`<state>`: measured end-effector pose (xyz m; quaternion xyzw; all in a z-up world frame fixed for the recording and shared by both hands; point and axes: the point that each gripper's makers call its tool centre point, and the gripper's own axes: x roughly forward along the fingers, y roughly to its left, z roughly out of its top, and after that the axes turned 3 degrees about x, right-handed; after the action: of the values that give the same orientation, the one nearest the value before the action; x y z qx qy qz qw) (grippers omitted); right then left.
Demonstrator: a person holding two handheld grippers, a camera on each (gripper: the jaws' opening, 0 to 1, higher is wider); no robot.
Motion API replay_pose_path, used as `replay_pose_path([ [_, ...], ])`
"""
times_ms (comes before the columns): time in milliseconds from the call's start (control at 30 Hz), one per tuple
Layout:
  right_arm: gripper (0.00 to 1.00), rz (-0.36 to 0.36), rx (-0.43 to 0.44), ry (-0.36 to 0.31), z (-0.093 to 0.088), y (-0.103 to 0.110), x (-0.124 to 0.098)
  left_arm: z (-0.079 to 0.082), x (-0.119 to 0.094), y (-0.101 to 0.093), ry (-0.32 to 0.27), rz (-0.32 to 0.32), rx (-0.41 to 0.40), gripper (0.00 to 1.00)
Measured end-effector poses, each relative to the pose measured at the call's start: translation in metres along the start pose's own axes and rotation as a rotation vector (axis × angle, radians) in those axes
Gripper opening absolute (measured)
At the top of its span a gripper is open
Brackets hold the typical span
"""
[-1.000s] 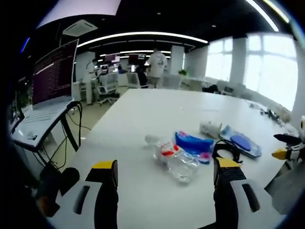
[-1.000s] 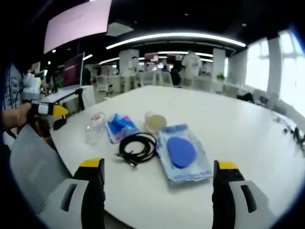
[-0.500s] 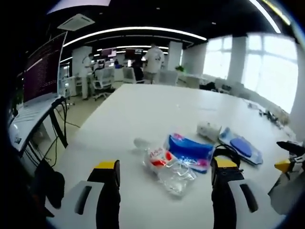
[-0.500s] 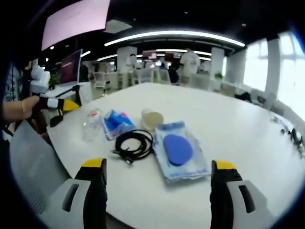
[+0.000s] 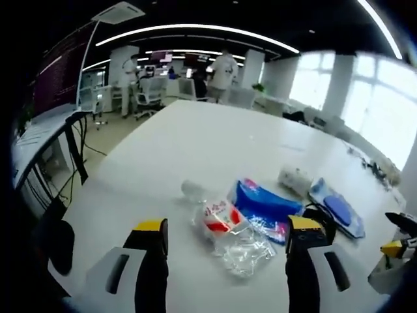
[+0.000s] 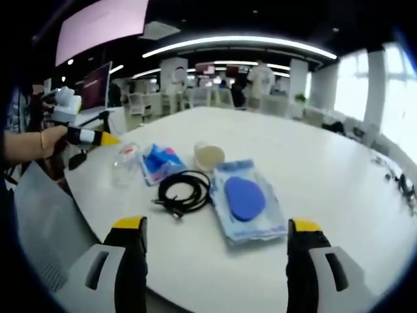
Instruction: Arrange the tabletop items into an orderly group along one side of the table until the central work area is clear of visible clutter.
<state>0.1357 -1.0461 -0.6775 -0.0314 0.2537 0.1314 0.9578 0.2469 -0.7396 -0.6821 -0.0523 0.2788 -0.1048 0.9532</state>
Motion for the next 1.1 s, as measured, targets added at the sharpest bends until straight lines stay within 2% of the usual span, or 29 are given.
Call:
replay_pose_path([
  [233,0.86,-0.006,-0.014,0.014,-0.002,0.0,0.0,-0.004,0.012,0.002,0.05,0.015,-0.097,0.63],
  [367,0.85,-0.013,-0.024,0.016,-0.002,-0.002,0.0,0.001,0.018,-0.002,0.046,0.01,-0.149,0.64],
  [433,0.85,-0.014,-0.025,0.019,-0.003,-0.002,0.0,-0.001,0.022,-0.003,0.08,0.021,-0.172,0.65],
  [467,0.85,-0.014,-0.025,0.022,-0.004,-0.002,0.0,-0.005,0.023,-0.002,0.117,0.035,-0.169,0.66],
  [500,0.84,-0.015,-0.026,0.023,-0.004,-0.002,0.0,-0.004,0.027,-0.005,0.13,0.029,-0.161,0.66],
  [633,0.84,-0.018,-0.031,0.028,-0.005,-0.003,0.001,0.008,0.037,-0.011,0.1,0.021,-0.161,0.66],
  [800,0.83,-0.028,-0.028,0.025,-0.004,-0.005,0.001,0.007,0.049,-0.013,0.139,0.026,-0.192,0.65],
  [1100,0.82,-0.038,-0.03,0.026,-0.004,-0.007,0.0,0.006,0.061,-0.001,0.178,0.055,-0.213,0.63],
])
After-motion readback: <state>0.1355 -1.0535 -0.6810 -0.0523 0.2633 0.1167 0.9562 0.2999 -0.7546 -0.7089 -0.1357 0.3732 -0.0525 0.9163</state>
